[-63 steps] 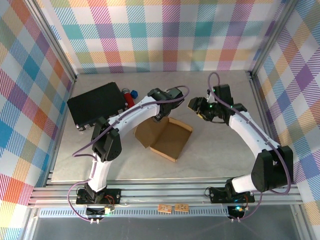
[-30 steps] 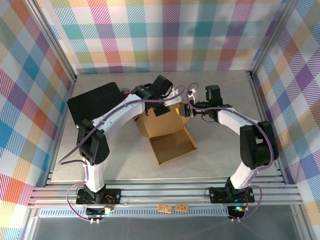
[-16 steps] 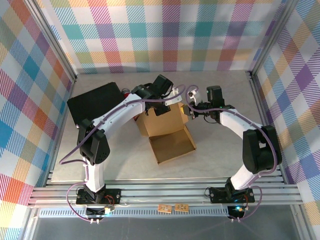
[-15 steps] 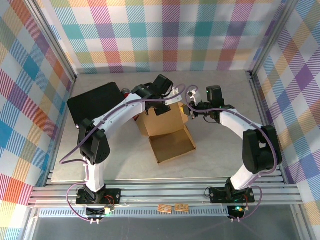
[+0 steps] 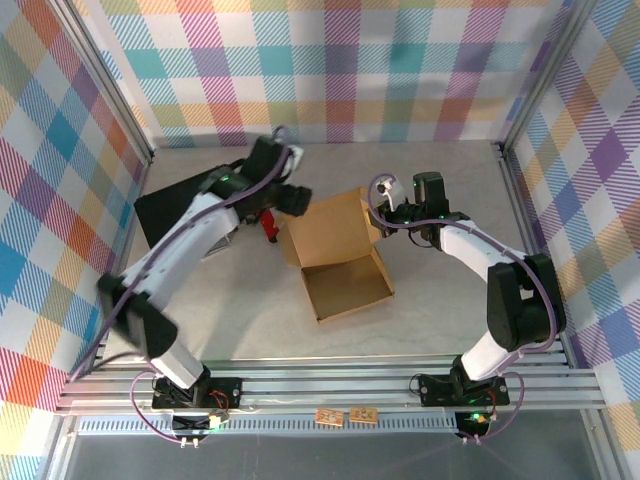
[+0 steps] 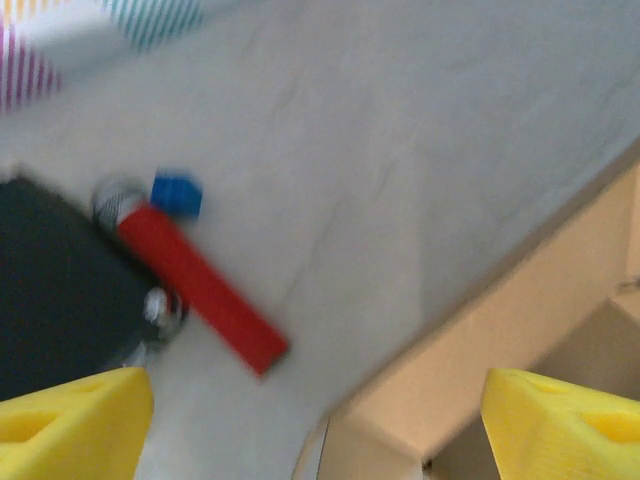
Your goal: Fold the paper box
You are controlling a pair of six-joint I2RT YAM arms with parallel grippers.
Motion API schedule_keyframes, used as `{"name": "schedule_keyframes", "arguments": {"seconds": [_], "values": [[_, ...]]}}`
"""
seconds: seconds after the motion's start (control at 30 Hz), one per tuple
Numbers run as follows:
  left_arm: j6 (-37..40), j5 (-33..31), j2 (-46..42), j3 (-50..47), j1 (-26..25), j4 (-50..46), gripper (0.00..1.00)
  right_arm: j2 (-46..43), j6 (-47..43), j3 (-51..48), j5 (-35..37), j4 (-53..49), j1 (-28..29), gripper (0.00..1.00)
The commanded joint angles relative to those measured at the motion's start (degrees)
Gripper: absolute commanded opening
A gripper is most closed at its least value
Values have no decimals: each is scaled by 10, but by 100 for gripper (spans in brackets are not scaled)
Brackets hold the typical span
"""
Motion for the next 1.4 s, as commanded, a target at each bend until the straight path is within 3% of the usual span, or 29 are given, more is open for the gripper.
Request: {"name": "schedule_keyframes", "arguments": {"seconds": [0.0,0.13,0.27,0.53,0.83,1.07,1.17,1.37], "values": [[-85,112,-80,-120,28,25,80,3,-16,15,-13,16,-4,0],[-85,158,-105,-204,61,86,70,7,-18,17,-16,14,-5,0],[-56,181,-74,-220,73,72,61,11,-12,20,-18,13,-6,0],[-31,178,-44,-261,73,117,65,5,-11,18,-21,4,-5,0],[-59,187,7,-254,73,173,58,5,-5,15,-19,1,-5,0],[-92,192,29,-225,62,172,37,8,3,18,-13,5,-5,0],[-108,159,35,-211,46,153,26,8,15,17,-6,11,-5,0],[-144,86,60,-166,6,110,16,-2,76,9,30,42,3,0]]}}
